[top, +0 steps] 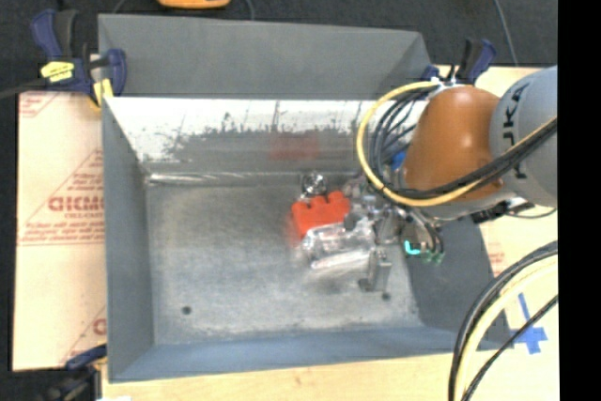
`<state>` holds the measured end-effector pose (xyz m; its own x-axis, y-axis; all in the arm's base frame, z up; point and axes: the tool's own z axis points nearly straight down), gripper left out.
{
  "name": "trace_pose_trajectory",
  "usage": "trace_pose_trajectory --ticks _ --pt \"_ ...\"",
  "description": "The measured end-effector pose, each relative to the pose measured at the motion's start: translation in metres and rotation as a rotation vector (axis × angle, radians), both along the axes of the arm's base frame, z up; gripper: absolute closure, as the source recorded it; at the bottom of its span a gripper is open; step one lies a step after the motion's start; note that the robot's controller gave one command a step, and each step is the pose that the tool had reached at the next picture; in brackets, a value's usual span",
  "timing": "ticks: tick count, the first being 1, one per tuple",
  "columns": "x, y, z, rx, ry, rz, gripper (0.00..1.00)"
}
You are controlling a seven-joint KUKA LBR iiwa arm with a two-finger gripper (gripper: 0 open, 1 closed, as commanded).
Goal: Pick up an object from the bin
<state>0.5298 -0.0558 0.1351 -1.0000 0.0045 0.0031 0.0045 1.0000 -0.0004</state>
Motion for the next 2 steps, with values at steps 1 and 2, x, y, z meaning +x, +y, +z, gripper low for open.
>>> trace_pose_trajectory --ticks 1,2 --pt "0.05 0.01 -0.061 -0.003 -0.02 0.311 0.0" --pt "0.086 0.025 -0.066 -0.001 0.033 0.256 0.0"
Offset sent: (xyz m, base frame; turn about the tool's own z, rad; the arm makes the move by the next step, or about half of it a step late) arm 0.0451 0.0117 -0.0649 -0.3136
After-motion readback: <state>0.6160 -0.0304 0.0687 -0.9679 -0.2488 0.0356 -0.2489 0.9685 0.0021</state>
